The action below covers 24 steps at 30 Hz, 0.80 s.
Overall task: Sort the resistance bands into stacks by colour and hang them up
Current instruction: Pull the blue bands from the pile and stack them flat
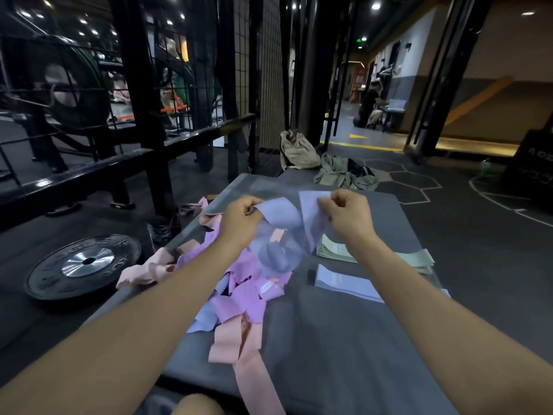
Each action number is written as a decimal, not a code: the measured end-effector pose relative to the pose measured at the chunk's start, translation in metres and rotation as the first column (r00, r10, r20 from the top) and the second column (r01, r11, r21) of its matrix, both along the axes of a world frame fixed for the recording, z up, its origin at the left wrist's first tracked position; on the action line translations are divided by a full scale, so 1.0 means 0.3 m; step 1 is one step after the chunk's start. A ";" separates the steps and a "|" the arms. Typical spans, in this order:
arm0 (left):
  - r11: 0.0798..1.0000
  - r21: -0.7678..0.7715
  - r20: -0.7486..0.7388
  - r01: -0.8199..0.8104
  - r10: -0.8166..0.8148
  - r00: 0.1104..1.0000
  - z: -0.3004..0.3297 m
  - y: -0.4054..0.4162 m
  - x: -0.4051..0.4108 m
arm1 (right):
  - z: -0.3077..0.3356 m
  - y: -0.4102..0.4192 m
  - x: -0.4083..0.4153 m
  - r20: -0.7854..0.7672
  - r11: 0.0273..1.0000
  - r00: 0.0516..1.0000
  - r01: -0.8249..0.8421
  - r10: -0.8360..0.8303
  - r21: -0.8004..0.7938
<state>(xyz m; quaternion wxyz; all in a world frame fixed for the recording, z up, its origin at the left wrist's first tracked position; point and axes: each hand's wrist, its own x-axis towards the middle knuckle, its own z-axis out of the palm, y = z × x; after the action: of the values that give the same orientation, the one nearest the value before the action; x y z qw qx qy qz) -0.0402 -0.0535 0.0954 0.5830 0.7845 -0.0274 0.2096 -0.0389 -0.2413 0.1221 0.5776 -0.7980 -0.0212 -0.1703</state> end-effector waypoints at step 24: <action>0.844 0.216 -0.611 0.491 -0.275 0.742 0.030 0.056 -0.152 | -0.043 -0.042 -0.133 -0.272 0.956 0.917 -0.271 0.292 0.113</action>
<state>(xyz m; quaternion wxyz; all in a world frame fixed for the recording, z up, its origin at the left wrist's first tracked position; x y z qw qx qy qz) -0.0857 -0.0367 0.1044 0.4401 0.8809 -0.0579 -0.1643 -0.0787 -0.2540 0.1091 0.6218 -0.7812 -0.0460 0.0309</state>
